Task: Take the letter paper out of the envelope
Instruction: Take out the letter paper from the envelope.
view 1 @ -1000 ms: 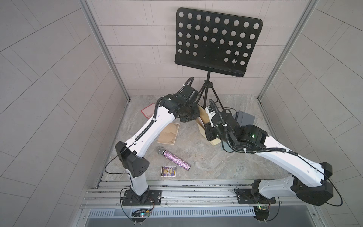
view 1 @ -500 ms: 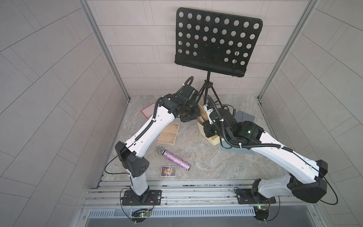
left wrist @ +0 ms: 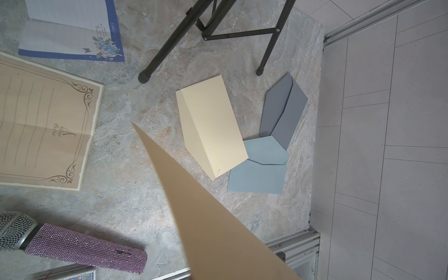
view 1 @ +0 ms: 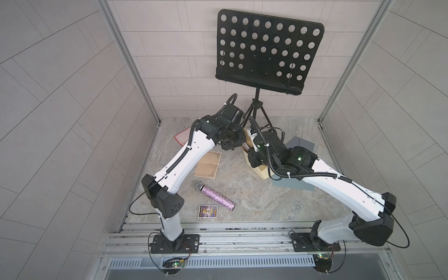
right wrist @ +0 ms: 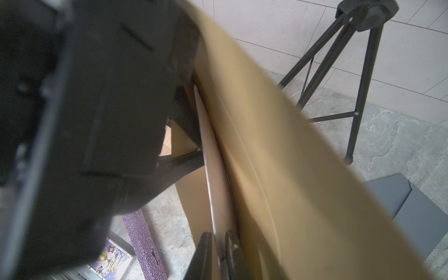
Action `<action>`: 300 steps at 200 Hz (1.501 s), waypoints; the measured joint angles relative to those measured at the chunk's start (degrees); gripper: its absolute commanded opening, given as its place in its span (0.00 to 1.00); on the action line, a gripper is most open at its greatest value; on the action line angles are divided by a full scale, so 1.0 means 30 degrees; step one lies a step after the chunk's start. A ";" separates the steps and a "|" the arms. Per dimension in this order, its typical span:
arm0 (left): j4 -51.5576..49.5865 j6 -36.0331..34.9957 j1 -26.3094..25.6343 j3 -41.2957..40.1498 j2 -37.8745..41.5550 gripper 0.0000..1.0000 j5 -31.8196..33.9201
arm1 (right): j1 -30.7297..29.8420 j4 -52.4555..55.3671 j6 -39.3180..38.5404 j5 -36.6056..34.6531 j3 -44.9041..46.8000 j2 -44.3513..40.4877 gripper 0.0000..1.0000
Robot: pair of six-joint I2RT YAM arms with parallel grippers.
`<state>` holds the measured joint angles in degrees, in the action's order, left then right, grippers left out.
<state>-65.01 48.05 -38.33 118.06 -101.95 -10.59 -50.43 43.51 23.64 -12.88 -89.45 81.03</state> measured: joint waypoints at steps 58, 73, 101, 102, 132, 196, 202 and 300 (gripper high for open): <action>-0.0051 -0.0007 0.0022 0.0000 0.0000 0.00 0.0146 | 0.0058 -0.0211 0.0066 0.0240 0.0270 0.0000 0.00; -0.0095 -0.0015 0.0058 0.0000 0.0000 0.00 0.0211 | 0.0138 -0.0342 0.0131 0.0452 0.0313 -0.0022 0.00; -0.0102 -0.0080 0.0109 0.0000 0.0000 0.00 0.0197 | 0.0605 -0.0386 0.0423 0.1639 0.0240 -0.0182 0.00; -0.0102 -0.0087 0.0109 0.0000 0.0000 0.00 0.0197 | 0.0634 -0.0372 0.0423 0.1705 0.0226 -0.0182 0.00; 0.0007 -0.0255 0.0109 -0.0007 -0.0109 0.00 0.0058 | 0.1100 0.0182 0.1137 0.3286 -0.0430 -0.0182 0.00; 0.0109 -0.0539 0.0109 -0.0036 -0.1122 0.00 -0.0044 | 0.1494 0.1974 0.2011 0.4073 -0.1450 -0.0401 0.00; 0.0117 -0.0539 0.0109 -0.0080 -0.1137 0.00 -0.0036 | 0.1501 0.2178 0.2076 0.4073 -0.1610 -0.0401 0.00; 0.0051 -0.1705 0.0175 -0.0248 -0.2543 0.00 0.0750 | 0.2280 0.5275 0.3147 0.4291 -0.3825 -0.0401 0.00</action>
<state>-64.86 42.94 -37.80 117.32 -109.58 -8.34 -43.59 59.33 33.08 -0.01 -100.92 79.83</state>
